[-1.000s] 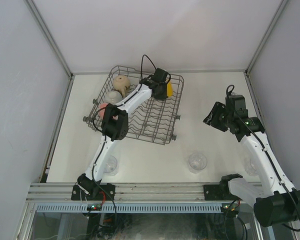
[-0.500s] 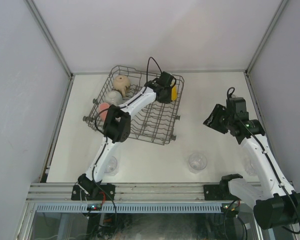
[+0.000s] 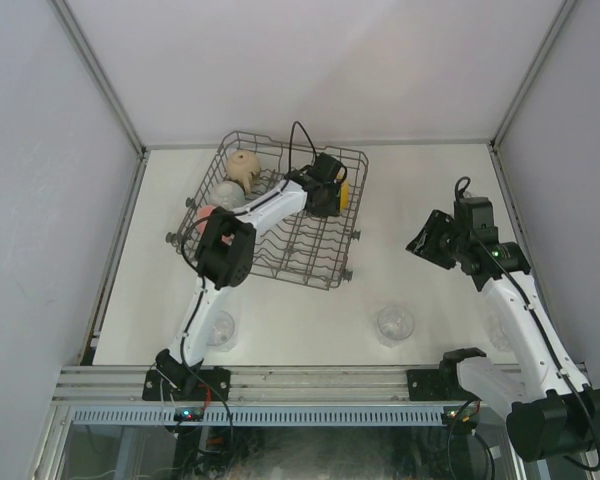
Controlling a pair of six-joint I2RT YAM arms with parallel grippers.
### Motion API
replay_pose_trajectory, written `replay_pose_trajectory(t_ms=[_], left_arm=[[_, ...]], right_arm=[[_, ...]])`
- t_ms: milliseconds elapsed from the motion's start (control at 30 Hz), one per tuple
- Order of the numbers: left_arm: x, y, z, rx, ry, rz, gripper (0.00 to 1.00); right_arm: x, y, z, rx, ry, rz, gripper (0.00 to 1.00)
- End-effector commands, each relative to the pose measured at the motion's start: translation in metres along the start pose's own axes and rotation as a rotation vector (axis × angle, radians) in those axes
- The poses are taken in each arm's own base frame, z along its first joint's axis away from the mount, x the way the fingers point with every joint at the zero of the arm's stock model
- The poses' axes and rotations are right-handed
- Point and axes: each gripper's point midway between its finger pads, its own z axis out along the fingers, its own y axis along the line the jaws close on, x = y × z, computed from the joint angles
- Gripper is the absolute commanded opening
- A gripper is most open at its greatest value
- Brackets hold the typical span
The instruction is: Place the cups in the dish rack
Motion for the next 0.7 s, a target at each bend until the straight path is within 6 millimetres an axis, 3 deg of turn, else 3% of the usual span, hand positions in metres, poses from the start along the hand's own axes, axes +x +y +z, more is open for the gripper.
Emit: replay_pose_trajectory(t_ms=[0,233,500,667], left_arm=[[-0.031,-0.012,-0.034,0.05,-0.097,-0.007,0.58],[-0.046,-0.017,-0.063,0.082,-0.171,-0.014,0.76],[-0.054,-0.016,-0.098,0.096,-0.206,-0.023,0.78],[-0.067,-0.018,-0.147,0.131,-0.256,-0.024,0.79]], right_arm=[[-0.009,0.008,-0.004,-0.039,-0.049,-0.024,0.43],[0.004,-0.001,-0.004,0.01,-0.007,-0.047,0.44],[0.034,-0.015,-0.015,0.089,0.082,-0.092,0.47],[0.064,-0.019,-0.031,0.122,0.156,-0.116,0.48]])
